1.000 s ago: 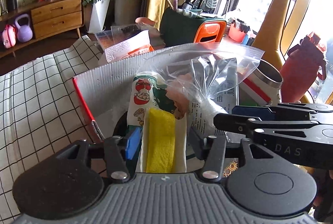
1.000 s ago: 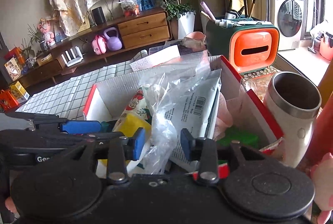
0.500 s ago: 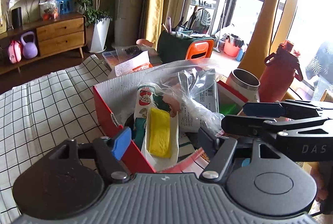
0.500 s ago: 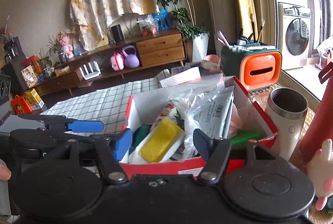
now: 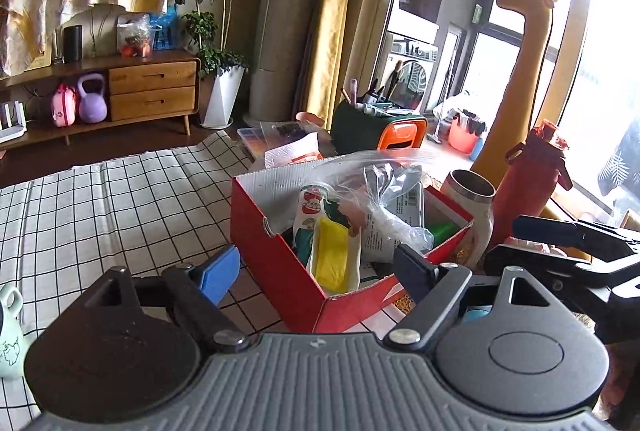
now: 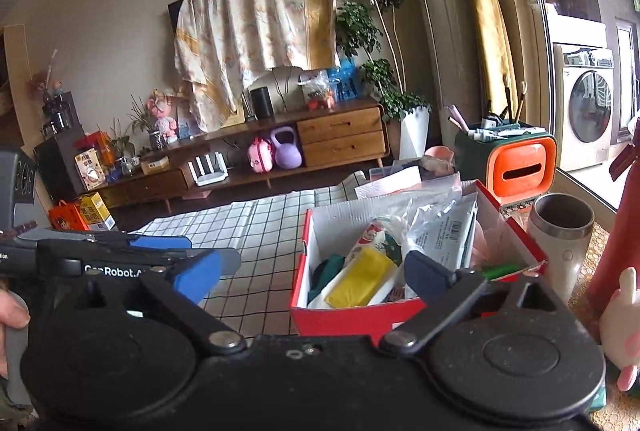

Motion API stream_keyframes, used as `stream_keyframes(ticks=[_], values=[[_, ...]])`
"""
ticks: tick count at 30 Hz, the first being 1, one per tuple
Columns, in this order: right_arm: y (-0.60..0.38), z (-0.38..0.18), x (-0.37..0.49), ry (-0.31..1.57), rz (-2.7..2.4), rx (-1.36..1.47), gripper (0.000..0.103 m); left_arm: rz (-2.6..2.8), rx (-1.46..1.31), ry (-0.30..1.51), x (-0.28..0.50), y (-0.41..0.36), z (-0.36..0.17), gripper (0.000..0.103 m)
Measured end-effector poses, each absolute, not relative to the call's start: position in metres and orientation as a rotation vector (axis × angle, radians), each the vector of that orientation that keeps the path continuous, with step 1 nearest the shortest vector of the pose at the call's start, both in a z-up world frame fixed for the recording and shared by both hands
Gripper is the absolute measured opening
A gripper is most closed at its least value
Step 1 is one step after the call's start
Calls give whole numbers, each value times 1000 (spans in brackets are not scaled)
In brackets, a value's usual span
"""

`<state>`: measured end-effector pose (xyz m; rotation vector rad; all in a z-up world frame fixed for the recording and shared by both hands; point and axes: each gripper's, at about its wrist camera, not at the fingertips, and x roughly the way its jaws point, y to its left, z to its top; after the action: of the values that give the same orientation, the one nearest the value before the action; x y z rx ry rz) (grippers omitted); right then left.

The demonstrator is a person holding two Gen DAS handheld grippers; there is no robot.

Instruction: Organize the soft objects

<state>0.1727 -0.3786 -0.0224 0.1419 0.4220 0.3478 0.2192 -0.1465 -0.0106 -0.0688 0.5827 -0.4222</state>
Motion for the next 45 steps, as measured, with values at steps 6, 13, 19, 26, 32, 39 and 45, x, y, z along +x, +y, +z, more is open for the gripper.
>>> stream_keyframes(ticks=[6, 13, 19, 26, 32, 39, 45], values=[[-374, -16, 157, 363, 345, 125, 103, -428, -99, 555, 200, -136, -7, 103], [-369, -17, 141, 325, 330, 141, 103, -428, -116, 501, 179, -128, -1, 103], [-368, -16, 129, 309, 314, 174, 103, -399, -103, 482, 161, -122, 1, 103], [-365, -15, 122, 302, 293, 175, 103, -391, -124, 471, 147, -117, 2, 103], [-360, -15, 119, 310, 282, 164, 103, -393, -123, 436, 134, -114, 6, 103], [-357, -16, 116, 319, 284, 163, 103, -397, -114, 419, 124, -115, 8, 103], [-353, -15, 114, 315, 271, 138, 103, -386, -113, 421, 120, -114, 7, 103]])
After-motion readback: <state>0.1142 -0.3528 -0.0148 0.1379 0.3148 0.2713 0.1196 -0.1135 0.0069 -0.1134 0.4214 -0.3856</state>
